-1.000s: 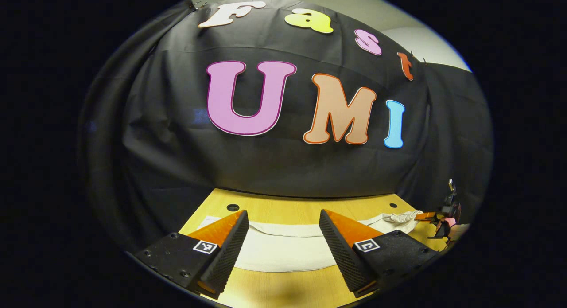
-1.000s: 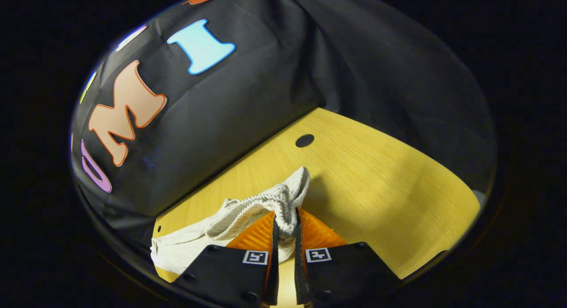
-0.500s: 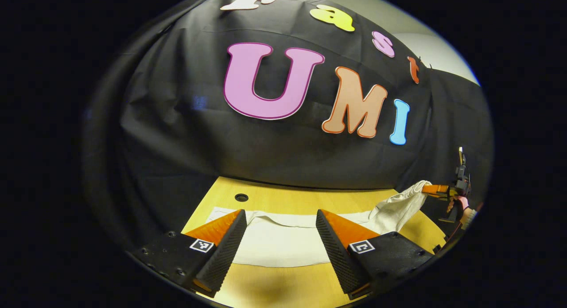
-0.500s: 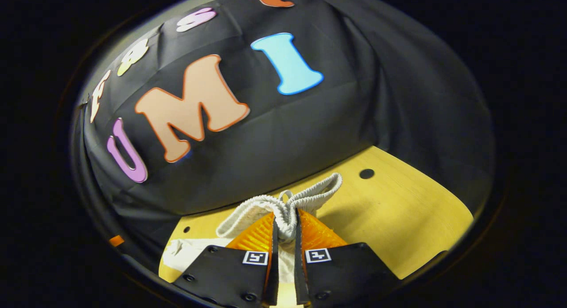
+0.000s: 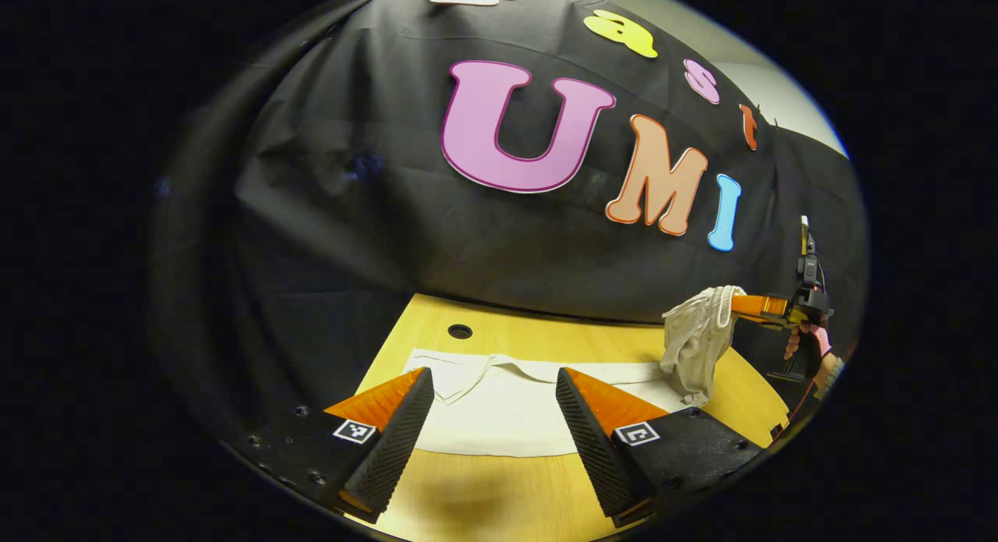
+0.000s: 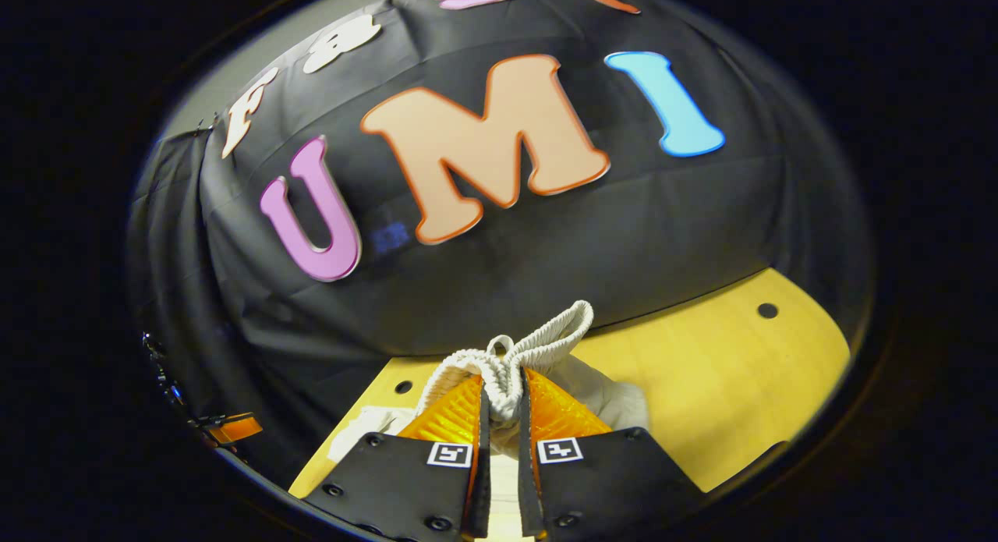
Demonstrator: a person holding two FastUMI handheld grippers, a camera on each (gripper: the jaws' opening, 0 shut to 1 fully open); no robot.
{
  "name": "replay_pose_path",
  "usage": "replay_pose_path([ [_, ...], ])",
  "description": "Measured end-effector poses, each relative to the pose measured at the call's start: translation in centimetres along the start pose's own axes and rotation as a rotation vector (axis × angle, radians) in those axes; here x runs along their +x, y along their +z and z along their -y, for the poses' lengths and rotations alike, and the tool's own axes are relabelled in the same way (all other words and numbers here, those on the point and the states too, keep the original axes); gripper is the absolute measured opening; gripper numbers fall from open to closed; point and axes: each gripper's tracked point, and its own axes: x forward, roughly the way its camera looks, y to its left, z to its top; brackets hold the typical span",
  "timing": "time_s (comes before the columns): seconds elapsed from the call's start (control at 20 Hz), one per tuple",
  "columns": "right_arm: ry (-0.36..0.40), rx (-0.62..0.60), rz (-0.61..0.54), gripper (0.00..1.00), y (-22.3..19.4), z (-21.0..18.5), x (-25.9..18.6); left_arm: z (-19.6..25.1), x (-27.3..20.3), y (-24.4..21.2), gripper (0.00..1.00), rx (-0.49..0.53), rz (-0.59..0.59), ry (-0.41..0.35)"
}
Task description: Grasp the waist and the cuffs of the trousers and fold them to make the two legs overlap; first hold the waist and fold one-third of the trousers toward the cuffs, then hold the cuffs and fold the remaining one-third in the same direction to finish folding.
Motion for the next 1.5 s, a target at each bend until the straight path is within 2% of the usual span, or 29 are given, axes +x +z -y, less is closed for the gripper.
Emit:
replay_pose_path([
  [0.25, 0.033, -0.091, -0.144, 0.16, -8.7, -3.7, 4.5, -3.9, 1.8, -3.3, 0.95, -0.01, -0.066, 0.057],
  [0.3, 0.03, -0.111, -0.163, 0.11, -9.8, -3.8, 5.2, -4.4, 2.3, -4.1, 0.95, -0.016, -0.086, 0.063],
  [0.35, 0.031, -0.131, -0.182, 0.17, -9.8, -3.6, 5.2, -4.9, 2.8, -5.0, 0.95, -0.024, -0.106, 0.069],
  [0.6, 0.034, -0.162, -0.25, 0.22, -8.9, -3.6, 4.0, -7.4, 5.3, -8.9, 0.96, -0.072, -0.192, 0.1],
  [0.7, 0.041, -0.194, -0.241, 0.43, -7.4, -3.2, 2.0, -7.9, 6.2, -10.0, 0.95, -0.091, -0.22, 0.103],
  [0.85, 0.003, -0.234, -0.193, 0.98, -6.4, -2.6, 0.7, -9.9, 7.7, -11.9, 0.96, -0.079, -0.26, 0.15],
  [1.05, -0.059, -0.218, -0.14, 0.96, -3.7, -1.0, -2.2, -11.9, 9.0, -13.9, 0.96, -0.034, -0.308, 0.201],
  [1.15, -0.118, -0.242, -0.114, 0.96, -2.4, 1.2, -3.8, -12.3, 9.4, -14.5, 0.96, -0.022, -0.321, 0.208],
  [1.25, -0.182, -0.255, -0.091, 0.96, -1.3, 3.3, -5.1, -12.6, 9.9, -15.0, 0.95, -0.031, -0.328, 0.215],
  [1.5, -0.285, -0.215, -0.05, 0.96, 0.9, 7.3, -7.4, -12.3, 9.6, -15.9, 0.95, -0.057, -0.37, 0.206],
])
